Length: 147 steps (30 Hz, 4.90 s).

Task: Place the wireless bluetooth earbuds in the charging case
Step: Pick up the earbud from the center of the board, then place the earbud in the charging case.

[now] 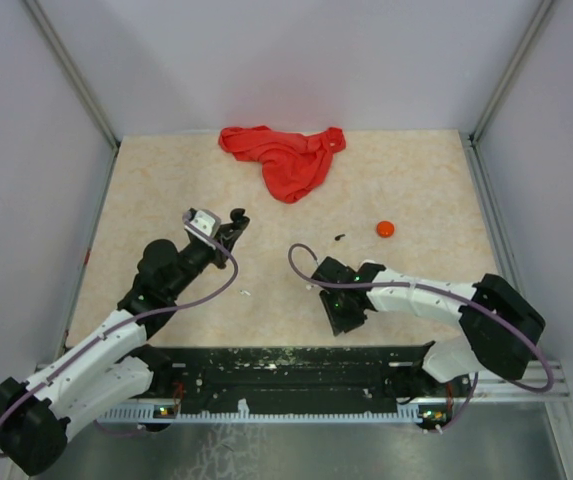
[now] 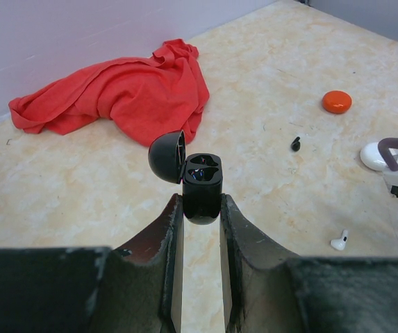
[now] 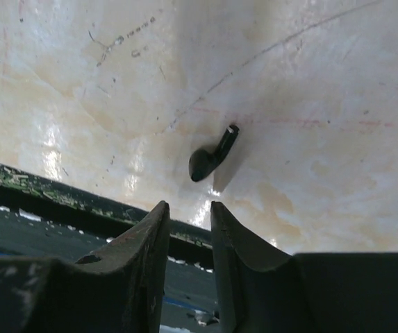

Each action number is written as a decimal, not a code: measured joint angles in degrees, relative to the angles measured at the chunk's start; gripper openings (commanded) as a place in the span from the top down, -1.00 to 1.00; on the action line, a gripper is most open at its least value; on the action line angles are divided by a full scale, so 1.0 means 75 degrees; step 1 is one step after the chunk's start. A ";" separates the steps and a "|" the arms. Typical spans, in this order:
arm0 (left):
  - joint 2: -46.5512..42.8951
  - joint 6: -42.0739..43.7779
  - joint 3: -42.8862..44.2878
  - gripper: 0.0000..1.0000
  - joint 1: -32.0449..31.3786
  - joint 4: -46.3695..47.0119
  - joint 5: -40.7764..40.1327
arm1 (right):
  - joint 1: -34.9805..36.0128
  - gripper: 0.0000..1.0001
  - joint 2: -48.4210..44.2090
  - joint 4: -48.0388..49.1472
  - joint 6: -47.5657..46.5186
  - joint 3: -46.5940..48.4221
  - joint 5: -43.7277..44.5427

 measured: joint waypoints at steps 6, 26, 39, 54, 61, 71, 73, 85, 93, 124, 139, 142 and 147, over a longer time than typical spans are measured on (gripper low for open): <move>0.0000 -0.0070 0.0000 0.99 0.0009 0.0029 0.0009 | 0.0003 0.51 0.0493 0.0498 0.0061 0.0009 0.0122; -0.0052 -0.0131 0.0000 0.99 0.0044 0.0058 0.0058 | -0.0283 0.46 0.1923 0.1218 -0.0592 0.1801 0.0976; -0.0067 -0.0187 -0.0032 0.99 0.0093 0.0149 0.0096 | -0.0166 0.43 0.1434 0.0029 -0.0326 0.2066 0.1364; -0.0064 -0.0289 -0.0038 0.99 0.0128 0.0207 0.0204 | -0.0166 0.43 0.1454 0.0274 0.0609 0.1603 0.1603; -0.0064 -0.0341 -0.0038 0.99 0.0134 0.0210 0.0256 | -0.0166 0.44 0.1816 0.0364 0.0743 0.1582 0.1600; -0.0064 -0.0379 -0.0038 0.99 0.0143 0.0219 0.0315 | -0.0166 0.59 0.1970 0.0484 0.0801 0.1507 0.1603; -0.0058 -0.0391 -0.0041 0.99 0.0143 0.0236 0.0323 | -0.0163 0.65 0.1973 0.0504 0.0801 0.1507 0.1597; -0.0009 -0.0525 -0.0181 0.99 0.0201 0.0513 0.0545 | -0.0187 0.81 0.1682 0.0592 0.0493 0.1518 0.1521; 0.0067 -0.0825 -0.0367 0.99 0.0437 0.0912 0.1035 | -0.0533 0.81 0.0452 0.1008 -0.0221 0.1920 0.1075; -0.0289 -0.1574 -0.1763 0.99 0.0743 0.4972 0.3978 | -0.0662 0.79 -0.1376 0.6662 -0.1364 0.2655 -0.2113; -0.0303 -0.1929 -0.1979 0.99 0.0828 0.6021 0.4377 | -0.0659 0.80 -0.1227 0.7528 -0.0898 0.2203 -0.3407; -0.0303 -0.1979 -0.1979 0.99 0.0831 0.6091 0.4380 | -0.0659 0.80 -0.1207 0.7673 -0.0860 0.2043 -0.3477; -0.0306 -0.2022 -0.2005 0.99 0.0831 0.6152 0.4371 | -0.0659 0.80 -0.1105 0.7737 -0.0807 0.1935 -0.3582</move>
